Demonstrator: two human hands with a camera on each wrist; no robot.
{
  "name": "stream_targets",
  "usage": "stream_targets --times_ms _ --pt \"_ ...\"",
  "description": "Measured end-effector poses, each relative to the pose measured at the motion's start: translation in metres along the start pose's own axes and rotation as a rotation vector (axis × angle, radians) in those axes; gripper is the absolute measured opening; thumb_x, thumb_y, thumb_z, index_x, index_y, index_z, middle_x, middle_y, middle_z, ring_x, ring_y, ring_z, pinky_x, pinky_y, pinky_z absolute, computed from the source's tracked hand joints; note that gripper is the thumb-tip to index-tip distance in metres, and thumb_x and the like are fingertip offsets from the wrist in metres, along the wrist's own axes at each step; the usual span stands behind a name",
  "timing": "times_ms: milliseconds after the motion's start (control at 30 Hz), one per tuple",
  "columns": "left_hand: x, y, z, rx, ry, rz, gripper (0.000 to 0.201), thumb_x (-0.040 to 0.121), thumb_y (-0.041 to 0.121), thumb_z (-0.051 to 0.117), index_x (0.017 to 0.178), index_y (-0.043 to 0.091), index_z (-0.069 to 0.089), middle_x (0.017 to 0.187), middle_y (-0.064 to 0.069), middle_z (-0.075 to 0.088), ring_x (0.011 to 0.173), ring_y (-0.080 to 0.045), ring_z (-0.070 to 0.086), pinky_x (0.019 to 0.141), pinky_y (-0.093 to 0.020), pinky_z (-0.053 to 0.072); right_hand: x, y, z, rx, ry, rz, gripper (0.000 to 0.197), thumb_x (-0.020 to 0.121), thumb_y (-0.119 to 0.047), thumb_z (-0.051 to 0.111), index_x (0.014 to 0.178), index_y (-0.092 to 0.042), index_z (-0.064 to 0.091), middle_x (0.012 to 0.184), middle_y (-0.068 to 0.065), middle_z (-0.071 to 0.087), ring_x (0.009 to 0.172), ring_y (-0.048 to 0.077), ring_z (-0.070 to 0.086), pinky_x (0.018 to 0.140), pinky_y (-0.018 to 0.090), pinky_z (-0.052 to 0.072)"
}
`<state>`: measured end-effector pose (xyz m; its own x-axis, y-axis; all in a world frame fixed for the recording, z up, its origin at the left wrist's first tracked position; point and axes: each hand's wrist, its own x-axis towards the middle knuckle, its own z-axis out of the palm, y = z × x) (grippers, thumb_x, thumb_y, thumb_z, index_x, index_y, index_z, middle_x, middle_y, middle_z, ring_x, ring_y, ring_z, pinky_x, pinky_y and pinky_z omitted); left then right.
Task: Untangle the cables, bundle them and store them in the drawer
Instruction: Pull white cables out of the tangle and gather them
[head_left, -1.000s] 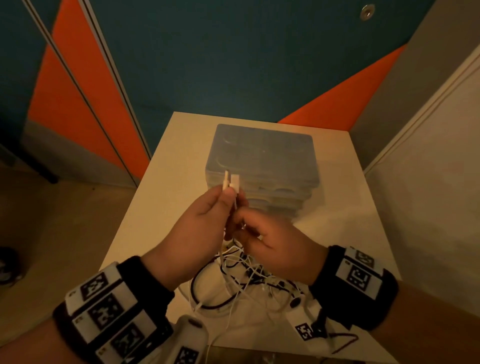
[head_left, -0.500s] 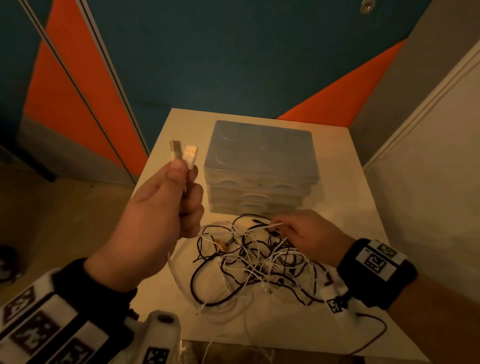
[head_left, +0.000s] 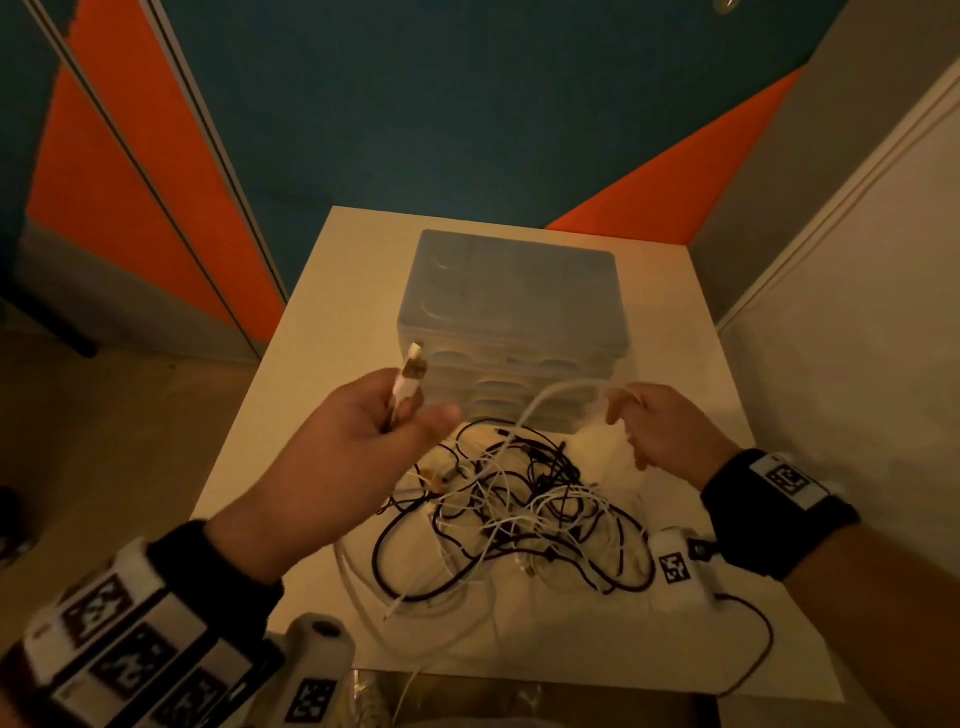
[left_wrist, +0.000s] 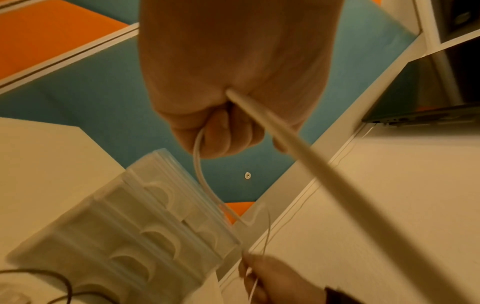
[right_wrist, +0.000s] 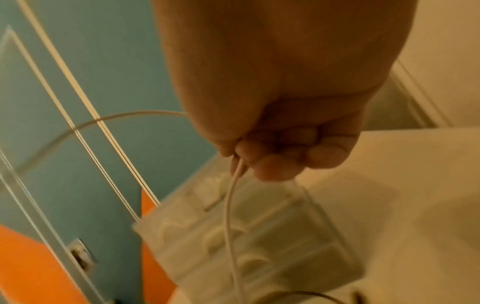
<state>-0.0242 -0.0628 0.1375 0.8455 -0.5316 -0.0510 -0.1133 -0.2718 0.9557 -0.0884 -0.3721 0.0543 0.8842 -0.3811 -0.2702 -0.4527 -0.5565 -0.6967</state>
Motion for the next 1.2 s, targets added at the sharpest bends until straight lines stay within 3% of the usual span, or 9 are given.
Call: stream_targets --times_ms 133,367,533,667,800,900,1033,1133,1200 --pt "0.010 -0.003 0.029 0.034 -0.045 -0.028 0.039 0.092 0.031 0.062 0.064 0.014 0.042 0.047 0.011 0.032 0.042 -0.005 0.029 0.043 -0.016 0.029 -0.019 -0.055 0.003 0.260 -0.036 -0.181 0.036 0.103 -0.033 0.040 0.082 -0.015 0.062 0.046 0.007 0.047 0.040 0.022 0.043 0.048 0.033 0.037" --pt "0.019 -0.012 0.060 0.197 -0.277 -0.025 0.020 0.086 0.037 0.072 0.074 0.023 0.064 0.049 0.014 0.049 0.043 -0.002 0.040 0.047 -0.019 0.034 -0.044 -0.106 0.007 0.402 -0.137 -0.393 0.027 0.102 -0.027 0.041 0.088 -0.013 0.060 0.048 0.005 0.052 0.040 0.020 0.047 0.045 0.027 0.040" --pt "0.021 -0.005 0.052 0.050 -0.163 -0.021 0.028 0.095 0.031 0.060 0.070 0.022 0.068 0.047 0.009 0.042 0.042 -0.007 0.035 0.043 -0.021 0.031 -0.045 -0.089 0.014 0.634 -0.271 -0.417 0.043 0.090 -0.056 0.051 0.115 -0.021 0.054 0.068 0.005 0.061 0.057 0.023 0.058 0.056 0.035 0.047" --pt "0.020 0.016 0.043 -0.115 -0.093 0.026 0.032 0.096 0.033 0.053 0.074 0.017 0.070 0.043 0.009 0.041 0.039 -0.003 0.035 0.043 -0.017 0.032 -0.046 -0.059 0.036 0.425 -0.438 -0.398 0.072 0.074 -0.074 0.060 0.127 -0.026 0.047 0.071 -0.002 0.058 0.063 0.013 0.057 0.061 0.029 0.049" --pt "0.018 0.032 0.041 -0.308 -0.111 0.041 0.035 0.086 0.050 0.052 0.073 0.020 0.067 0.048 -0.002 0.039 0.043 -0.012 0.036 0.044 -0.022 0.034 -0.051 -0.051 0.068 0.068 -0.611 -0.400 0.057 0.082 -0.047 0.070 0.132 -0.048 0.042 0.079 -0.015 0.056 0.070 0.007 0.055 0.071 0.030 0.050" --pt "0.018 0.040 0.039 -0.484 -0.105 0.018 0.032 0.083 0.049 0.048 0.075 0.021 0.063 0.044 0.004 0.034 0.040 -0.012 0.030 0.044 -0.024 0.029 -0.051 -0.053 0.084 0.157 -0.534 -0.376 0.045 0.086 -0.035 0.070 0.126 -0.046 0.051 0.084 -0.022 0.058 0.077 0.004 0.055 0.075 0.023 0.049" --pt "0.019 0.050 0.030 -0.667 -0.094 0.044 0.031 0.088 0.046 0.048 0.079 0.017 0.057 0.049 0.003 0.024 0.045 -0.015 0.018 0.045 -0.026 0.021 -0.045 -0.059 0.090 0.122 -0.339 -0.409 0.010 0.089 -0.033 0.059 0.098 -0.036 0.063 0.087 -0.018 0.060 0.079 0.000 0.057 0.075 0.026 0.046" --pt "0.022 0.052 0.019 -0.665 -0.019 0.026 0.030 0.093 0.042 0.045 0.079 0.017 0.056 0.051 0.002 0.021 0.048 -0.017 0.013 0.048 -0.031 0.015 -0.047 -0.058 0.076 0.181 -0.209 -0.433 0.026 0.095 -0.030 0.047 0.114 -0.041 0.061 0.082 -0.015 0.064 0.074 0.012 0.060 0.070 0.031 0.048" --pt "0.025 0.047 0.013 -0.591 0.052 0.023 0.032 0.099 0.038 0.044 0.080 0.018 0.060 0.049 0.004 0.025 0.045 -0.014 0.017 0.048 -0.031 0.015 -0.050 -0.059 0.060 0.218 -0.114 -0.429 0.039 0.099 -0.025 0.044 0.128 -0.051 0.049 0.078 -0.010 0.063 0.068 0.029 0.060 0.064 0.047 0.053"
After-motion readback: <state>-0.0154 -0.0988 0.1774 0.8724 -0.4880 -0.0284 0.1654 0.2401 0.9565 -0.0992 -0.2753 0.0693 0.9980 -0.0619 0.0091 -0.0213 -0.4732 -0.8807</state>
